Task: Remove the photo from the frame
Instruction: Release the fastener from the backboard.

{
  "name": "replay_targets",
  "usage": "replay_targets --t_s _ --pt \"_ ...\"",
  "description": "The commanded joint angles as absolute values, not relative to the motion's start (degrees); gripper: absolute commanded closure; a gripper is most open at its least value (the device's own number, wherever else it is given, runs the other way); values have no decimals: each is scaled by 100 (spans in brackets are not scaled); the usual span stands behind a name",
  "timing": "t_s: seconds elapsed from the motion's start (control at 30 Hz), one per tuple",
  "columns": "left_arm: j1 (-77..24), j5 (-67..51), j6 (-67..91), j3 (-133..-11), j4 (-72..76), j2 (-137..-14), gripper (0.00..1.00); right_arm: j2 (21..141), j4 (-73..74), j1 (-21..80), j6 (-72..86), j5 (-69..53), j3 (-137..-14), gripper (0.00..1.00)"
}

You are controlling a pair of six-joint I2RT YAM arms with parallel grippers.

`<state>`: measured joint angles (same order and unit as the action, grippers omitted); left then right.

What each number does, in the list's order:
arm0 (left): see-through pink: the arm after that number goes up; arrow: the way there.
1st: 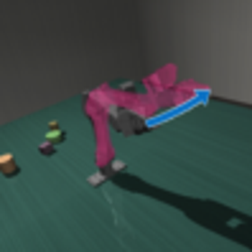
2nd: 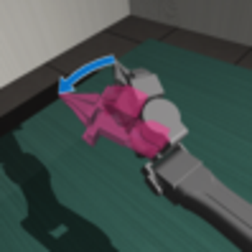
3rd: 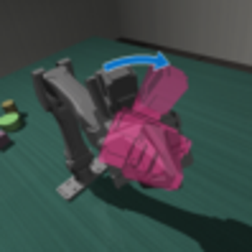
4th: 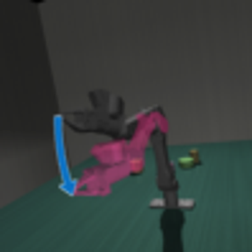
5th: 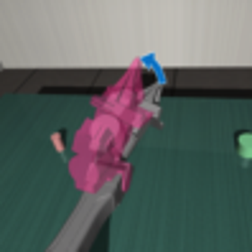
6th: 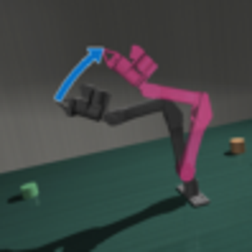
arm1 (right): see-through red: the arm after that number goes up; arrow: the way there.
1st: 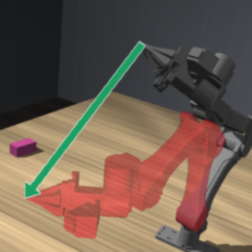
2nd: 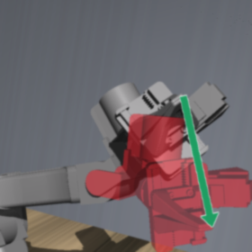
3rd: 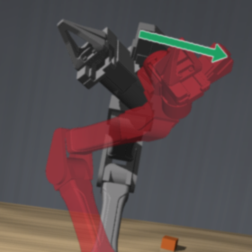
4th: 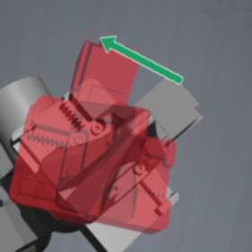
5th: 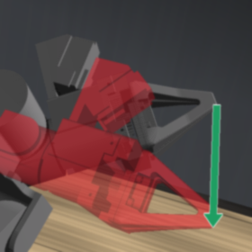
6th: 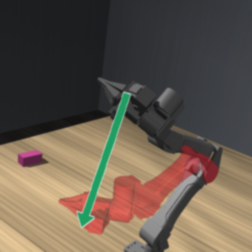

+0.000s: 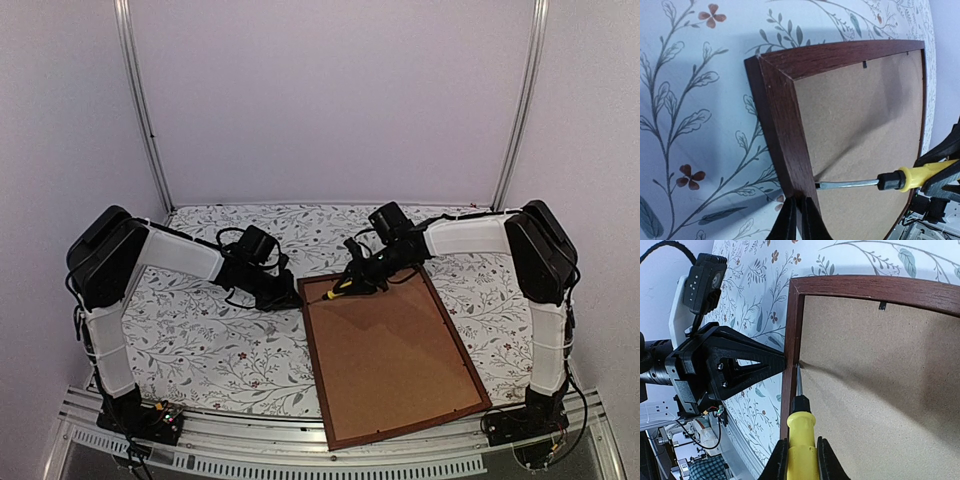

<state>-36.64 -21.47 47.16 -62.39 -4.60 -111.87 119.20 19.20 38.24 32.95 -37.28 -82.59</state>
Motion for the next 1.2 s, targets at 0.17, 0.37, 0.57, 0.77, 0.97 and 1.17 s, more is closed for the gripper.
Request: replay_targets --t_s 0.17,0.37,0.57,0.77,0.97,1.17 --pt "-3839 -2293 4700 -6215 -382 -11350 94 12201 2713 4123 2916 -3238 -8854 100" --pt "-3874 -2294 4713 -6223 -349 -11406 95 12416 3307 4439 2805 -2800 -9498 100" --pt "-3919 -2287 4776 -6207 -280 -11450 95 12698 3948 4749 2792 -2348 -10120 100" --pt "-3988 -2261 4926 -6130 -105 -11459 96 12931 4489 5094 2851 -1826 -10774 100" --pt "-4041 -2224 5048 -5993 167 -11423 97 13311 4927 5442 2951 -1527 -11501 100" --pt "-4067 -2224 5104 -5869 343 -11406 97 13600 5153 5755 3131 -1366 -11953 100"
